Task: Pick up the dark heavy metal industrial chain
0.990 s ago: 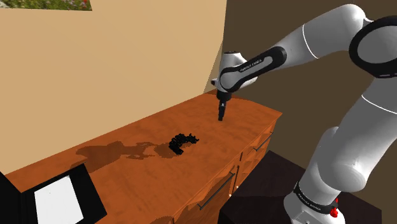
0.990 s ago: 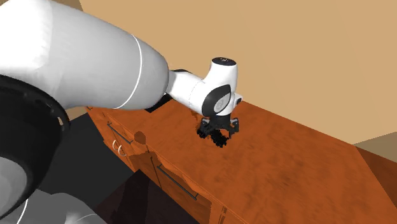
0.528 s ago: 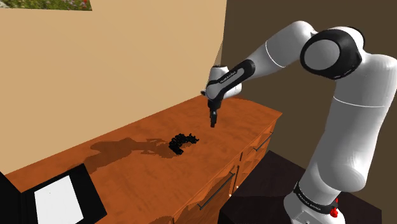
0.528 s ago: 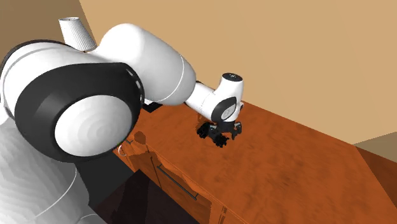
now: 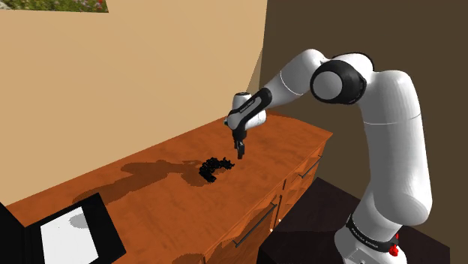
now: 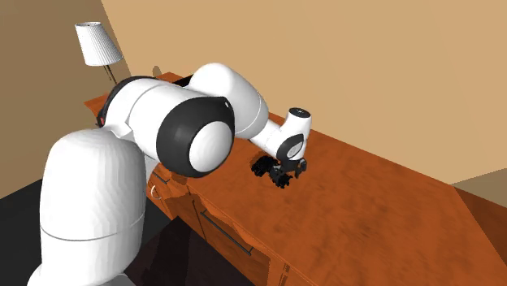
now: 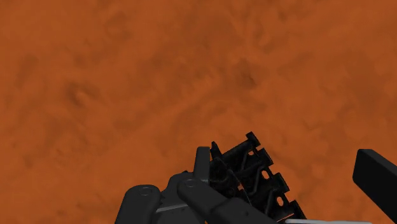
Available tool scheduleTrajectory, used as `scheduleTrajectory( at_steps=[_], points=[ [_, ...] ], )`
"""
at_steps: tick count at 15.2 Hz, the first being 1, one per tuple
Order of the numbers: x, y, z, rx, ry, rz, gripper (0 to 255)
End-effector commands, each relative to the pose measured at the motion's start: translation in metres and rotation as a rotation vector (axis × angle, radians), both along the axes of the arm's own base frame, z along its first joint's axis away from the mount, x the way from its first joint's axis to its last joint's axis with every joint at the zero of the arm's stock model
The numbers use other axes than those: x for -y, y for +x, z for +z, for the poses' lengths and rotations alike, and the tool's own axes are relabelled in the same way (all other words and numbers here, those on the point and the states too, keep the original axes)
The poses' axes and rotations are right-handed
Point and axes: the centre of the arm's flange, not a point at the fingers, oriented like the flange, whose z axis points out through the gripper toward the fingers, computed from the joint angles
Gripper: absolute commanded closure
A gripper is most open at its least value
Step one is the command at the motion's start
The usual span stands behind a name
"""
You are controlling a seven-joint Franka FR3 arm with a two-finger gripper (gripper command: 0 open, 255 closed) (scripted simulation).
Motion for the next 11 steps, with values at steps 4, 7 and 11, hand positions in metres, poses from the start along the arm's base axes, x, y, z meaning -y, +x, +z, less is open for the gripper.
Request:
scheduleTrajectory(
  at_steps=[4,7,11],
  points=[
    [-0.015,0.034,-0.053,-0.015,0.009,0.112,0],
    [-0.015,0.034,-0.069,-0.015,0.009,0.112,0],
    [-0.015,0.034,-0.09,-0.015,0.009,0.112,0]
  ],
)
